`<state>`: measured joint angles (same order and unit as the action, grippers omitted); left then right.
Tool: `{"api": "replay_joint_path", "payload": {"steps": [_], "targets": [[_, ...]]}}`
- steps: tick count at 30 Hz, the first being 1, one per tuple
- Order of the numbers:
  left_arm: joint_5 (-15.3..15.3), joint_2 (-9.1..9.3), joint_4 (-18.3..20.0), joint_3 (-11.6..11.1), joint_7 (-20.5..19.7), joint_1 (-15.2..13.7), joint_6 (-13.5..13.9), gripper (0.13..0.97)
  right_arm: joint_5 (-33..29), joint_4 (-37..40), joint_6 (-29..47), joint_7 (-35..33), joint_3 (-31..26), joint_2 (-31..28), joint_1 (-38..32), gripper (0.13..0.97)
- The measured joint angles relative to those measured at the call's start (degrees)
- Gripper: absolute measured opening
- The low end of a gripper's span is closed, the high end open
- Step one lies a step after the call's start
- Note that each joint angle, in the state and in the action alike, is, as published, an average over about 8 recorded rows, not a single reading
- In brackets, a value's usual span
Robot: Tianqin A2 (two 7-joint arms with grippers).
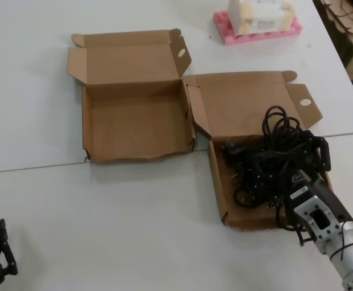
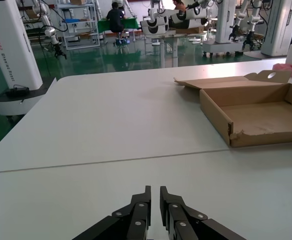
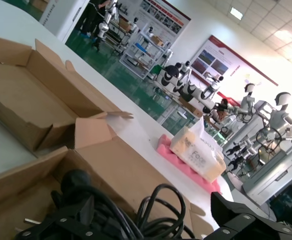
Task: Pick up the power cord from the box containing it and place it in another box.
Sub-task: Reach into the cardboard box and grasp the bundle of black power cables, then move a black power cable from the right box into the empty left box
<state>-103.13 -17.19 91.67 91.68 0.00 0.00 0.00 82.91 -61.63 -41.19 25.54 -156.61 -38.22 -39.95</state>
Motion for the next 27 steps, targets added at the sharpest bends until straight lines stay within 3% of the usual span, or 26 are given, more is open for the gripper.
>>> {"api": "replay_joint_path", "payload": {"steps": [11, 19, 23, 27], "targets": [[0.0, 0.0, 0.0, 0.0, 0.0, 0.0, 0.0, 0.171, 1.9, 0.8, 2.2, 0.0, -1.0, 0.9, -0.6, 0.697], [0.0, 0.0, 0.0, 0.0, 0.0, 0.0, 0.0, 0.163, 1.5, 2.0, 3.0, 0.0, -1.1, 1.9, -1.0, 0.483], [0.0, 0.0, 0.0, 0.0, 0.0, 0.0, 0.0, 0.163, 1.0, 2.3, 2.6, 0.0, -1.1, 1.8, -1.1, 0.483], [0.0, 0.0, 0.0, 0.0, 0.0, 0.0, 0.0, 0.163, 0.3, 2.3, 2.0, 0.0, -1.1, 1.5, -1.0, 0.395]]}}
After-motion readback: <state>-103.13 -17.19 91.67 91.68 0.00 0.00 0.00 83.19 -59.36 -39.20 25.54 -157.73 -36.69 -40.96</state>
